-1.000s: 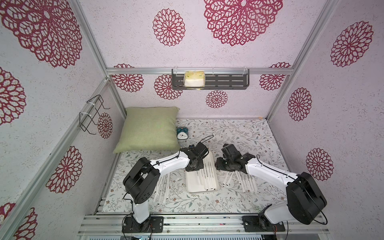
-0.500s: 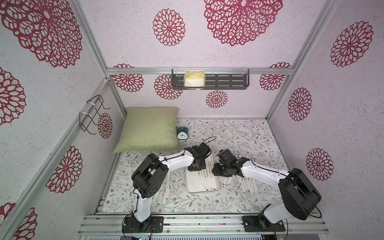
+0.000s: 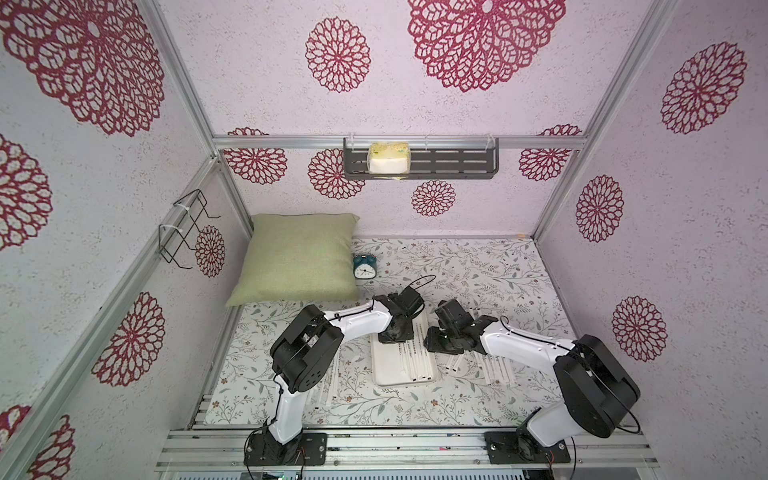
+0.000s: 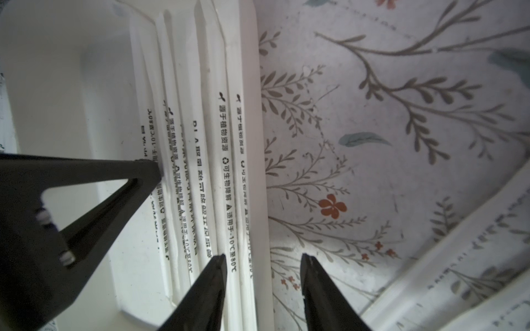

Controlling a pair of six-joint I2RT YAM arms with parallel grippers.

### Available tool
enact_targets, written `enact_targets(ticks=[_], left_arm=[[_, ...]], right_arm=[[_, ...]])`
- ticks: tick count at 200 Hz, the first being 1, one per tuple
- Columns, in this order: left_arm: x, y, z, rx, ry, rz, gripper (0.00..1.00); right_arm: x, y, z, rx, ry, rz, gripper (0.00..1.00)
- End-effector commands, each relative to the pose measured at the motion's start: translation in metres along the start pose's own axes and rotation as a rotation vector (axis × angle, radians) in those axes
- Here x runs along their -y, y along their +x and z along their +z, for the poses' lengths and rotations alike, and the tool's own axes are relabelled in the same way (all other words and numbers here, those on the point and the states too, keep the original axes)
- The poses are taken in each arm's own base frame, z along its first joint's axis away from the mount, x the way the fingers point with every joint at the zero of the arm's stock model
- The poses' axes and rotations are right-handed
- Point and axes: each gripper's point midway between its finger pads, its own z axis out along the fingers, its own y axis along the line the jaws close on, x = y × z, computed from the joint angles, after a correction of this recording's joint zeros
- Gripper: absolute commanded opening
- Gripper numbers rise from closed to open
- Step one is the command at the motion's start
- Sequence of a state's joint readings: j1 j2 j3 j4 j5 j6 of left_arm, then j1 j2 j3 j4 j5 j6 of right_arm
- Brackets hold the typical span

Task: Put the straws into the storage box
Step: Place the straw in the storage box.

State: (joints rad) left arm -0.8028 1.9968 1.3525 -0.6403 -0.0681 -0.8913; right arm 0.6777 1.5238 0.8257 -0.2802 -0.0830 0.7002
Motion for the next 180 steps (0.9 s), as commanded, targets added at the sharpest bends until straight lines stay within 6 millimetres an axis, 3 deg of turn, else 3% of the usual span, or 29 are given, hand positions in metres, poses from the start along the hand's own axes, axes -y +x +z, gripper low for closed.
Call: enact_targets(ticks=[1,27,57,62,91,114,131,147,162,180], left_arm=[[0.010,0.001,0.002,0.002,0.019,0.014,0.10],[0.010,-0.002,-0.003,0.013,0.014,0.016,0.12],[0.008,-0.005,-0.013,0.030,0.009,0.015,0.22],[0.012,-0.011,-0.029,0.058,0.037,0.011,0.23],[0.015,-0.018,-0.049,0.083,0.059,0.010,0.24],[0.009,-0.021,-0.076,0.120,0.065,0.017,0.25],[-0.017,-0.021,-0.099,0.166,0.019,0.026,0.30],[-0.051,-0.016,-0.113,0.193,-0.021,0.027,0.41],[-0.089,-0.005,-0.112,0.186,-0.048,0.020,0.51],[-0.130,0.011,-0.099,0.138,-0.072,-0.020,0.52]], right_arm=[[0.001,-0.003,0.001,0.008,0.003,0.015,0.48],[0.001,-0.004,0.000,0.010,0.003,0.015,0.48],[0.000,-0.005,0.000,0.014,0.000,0.013,0.48],[-0.001,-0.006,0.000,0.015,-0.001,0.013,0.48],[-0.002,-0.007,0.000,0.015,-0.003,0.010,0.48],[-0.004,-0.009,-0.003,0.021,-0.006,0.006,0.48],[-0.005,-0.010,-0.006,0.025,-0.005,-0.003,0.48],[-0.007,-0.012,-0.009,0.031,-0.010,-0.005,0.48],[-0.010,-0.015,-0.013,0.040,-0.016,-0.009,0.48],[-0.012,-0.018,-0.015,0.049,-0.017,-0.013,0.48]])
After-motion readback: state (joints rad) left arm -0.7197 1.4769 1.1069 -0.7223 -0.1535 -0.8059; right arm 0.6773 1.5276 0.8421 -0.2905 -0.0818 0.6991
